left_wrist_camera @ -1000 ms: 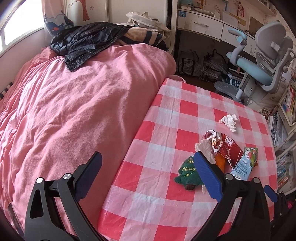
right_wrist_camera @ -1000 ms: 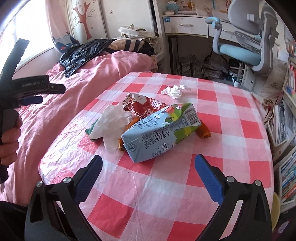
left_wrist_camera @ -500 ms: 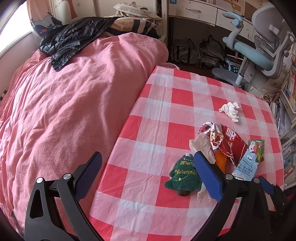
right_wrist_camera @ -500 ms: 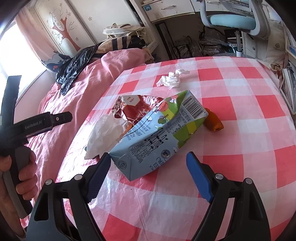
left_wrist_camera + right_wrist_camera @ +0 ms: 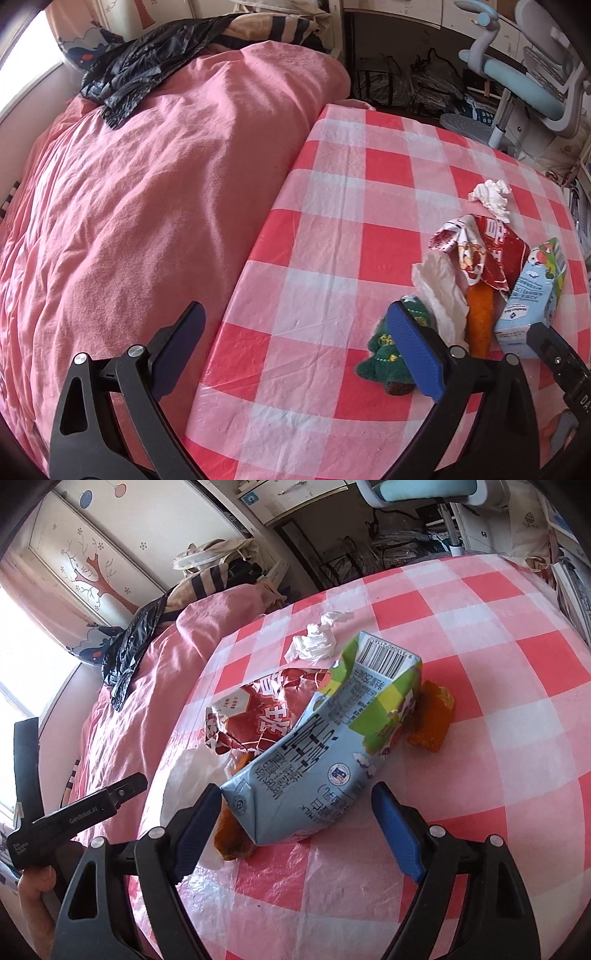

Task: Collect trash
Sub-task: 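Reach the right tool to the blue-green milk carton and close on it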

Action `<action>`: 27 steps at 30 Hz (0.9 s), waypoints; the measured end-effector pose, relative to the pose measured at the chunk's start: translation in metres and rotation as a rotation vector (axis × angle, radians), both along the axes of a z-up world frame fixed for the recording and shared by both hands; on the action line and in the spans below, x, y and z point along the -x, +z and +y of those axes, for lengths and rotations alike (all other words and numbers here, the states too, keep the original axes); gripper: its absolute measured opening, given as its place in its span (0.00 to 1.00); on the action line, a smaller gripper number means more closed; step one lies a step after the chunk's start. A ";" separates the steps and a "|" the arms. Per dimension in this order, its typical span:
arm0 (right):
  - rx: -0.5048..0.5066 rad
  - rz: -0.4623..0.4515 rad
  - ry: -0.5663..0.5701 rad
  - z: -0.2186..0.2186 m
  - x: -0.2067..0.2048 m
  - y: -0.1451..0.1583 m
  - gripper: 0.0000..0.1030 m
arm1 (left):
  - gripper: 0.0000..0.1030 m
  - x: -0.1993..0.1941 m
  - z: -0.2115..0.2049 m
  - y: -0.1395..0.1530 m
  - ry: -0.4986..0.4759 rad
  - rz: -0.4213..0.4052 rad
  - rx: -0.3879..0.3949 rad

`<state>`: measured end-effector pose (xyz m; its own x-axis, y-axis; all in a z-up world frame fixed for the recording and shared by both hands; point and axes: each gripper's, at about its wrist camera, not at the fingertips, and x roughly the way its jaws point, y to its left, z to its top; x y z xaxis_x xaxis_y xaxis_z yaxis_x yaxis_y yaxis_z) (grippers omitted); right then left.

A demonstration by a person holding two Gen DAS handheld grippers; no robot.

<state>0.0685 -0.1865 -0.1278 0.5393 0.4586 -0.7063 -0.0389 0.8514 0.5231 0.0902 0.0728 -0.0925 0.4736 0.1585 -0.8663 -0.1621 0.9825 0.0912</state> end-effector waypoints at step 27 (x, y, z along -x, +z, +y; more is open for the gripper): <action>0.026 -0.005 0.001 -0.008 -0.015 0.005 0.72 | 0.91 0.007 -0.079 -0.011 -0.278 0.027 0.149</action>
<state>0.0831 -0.1942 -0.1228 0.5421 0.4406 -0.7156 -0.0422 0.8647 0.5005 0.0833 -0.0062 -0.1038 0.4571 -0.1033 -0.8834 0.1149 0.9918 -0.0566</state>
